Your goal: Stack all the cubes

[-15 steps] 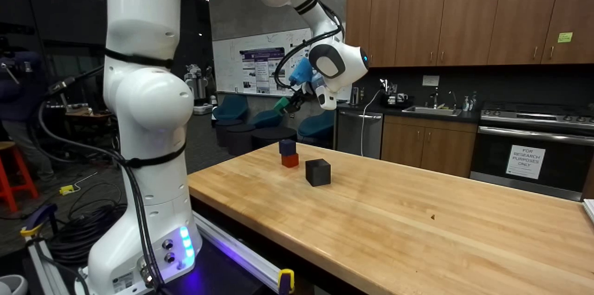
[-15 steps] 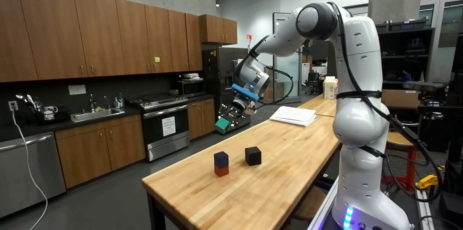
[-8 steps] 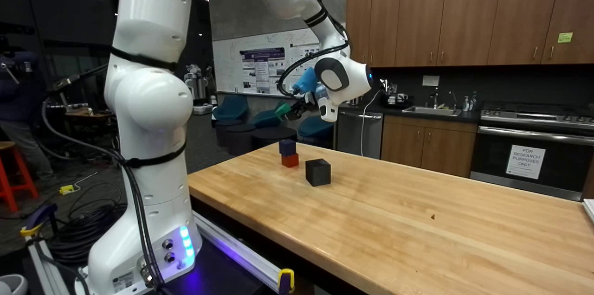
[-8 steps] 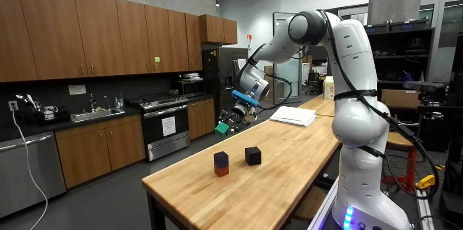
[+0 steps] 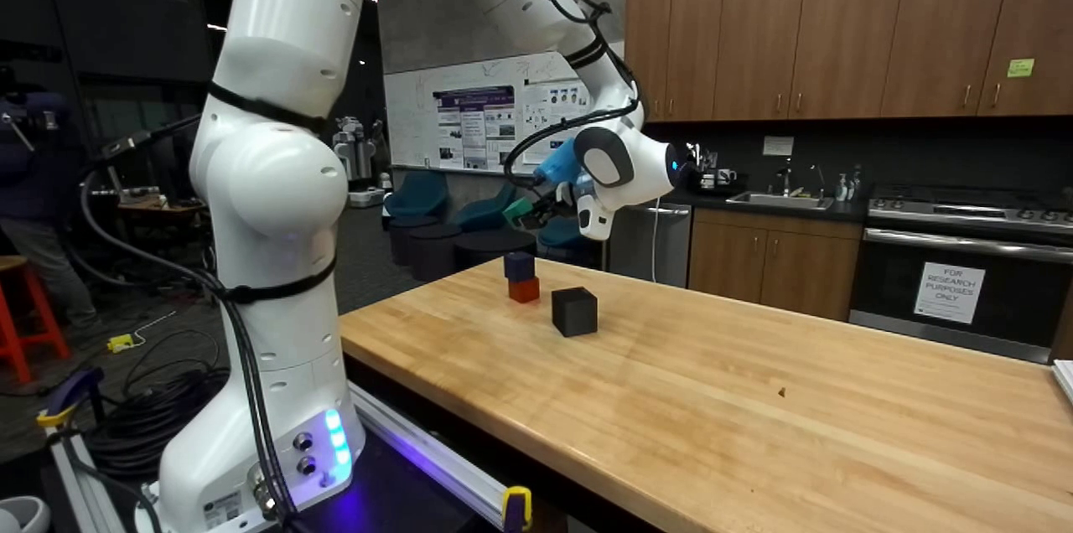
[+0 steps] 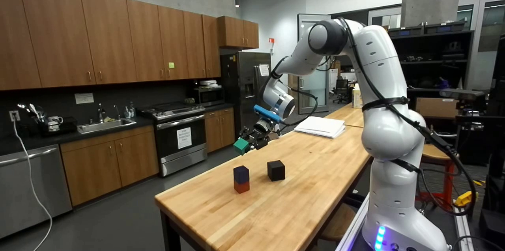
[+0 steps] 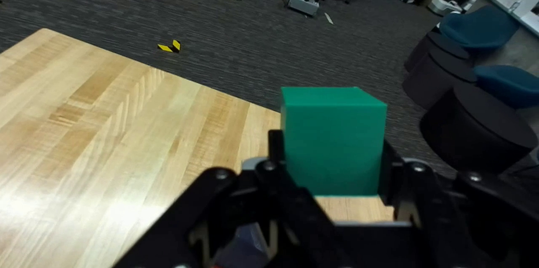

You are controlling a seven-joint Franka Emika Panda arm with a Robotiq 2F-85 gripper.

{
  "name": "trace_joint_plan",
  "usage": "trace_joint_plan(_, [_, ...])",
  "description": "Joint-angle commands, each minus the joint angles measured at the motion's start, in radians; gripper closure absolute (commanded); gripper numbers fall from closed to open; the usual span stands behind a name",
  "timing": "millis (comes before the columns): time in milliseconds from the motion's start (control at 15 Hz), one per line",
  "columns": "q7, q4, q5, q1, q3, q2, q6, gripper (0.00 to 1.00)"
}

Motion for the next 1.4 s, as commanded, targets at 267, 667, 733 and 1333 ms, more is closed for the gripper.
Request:
trace_joint_plan(267, [0.01, -0.003, 0.118, -0.001, -0.006, 0.045, 0.009, 0.76])
trace_joint_plan(667, [0.009, -0.025, 0.194, -0.005, -0.014, 0.075, 0.02, 0.76])
trace_joint_plan(733, [0.009, -0.033, 0.205, -0.005, -0.015, 0.078, 0.021, 0.76])
trace_joint_plan(1333, [0.0, -0.116, 0.289, 0.006, -0.013, 0.075, 0.026, 0.76])
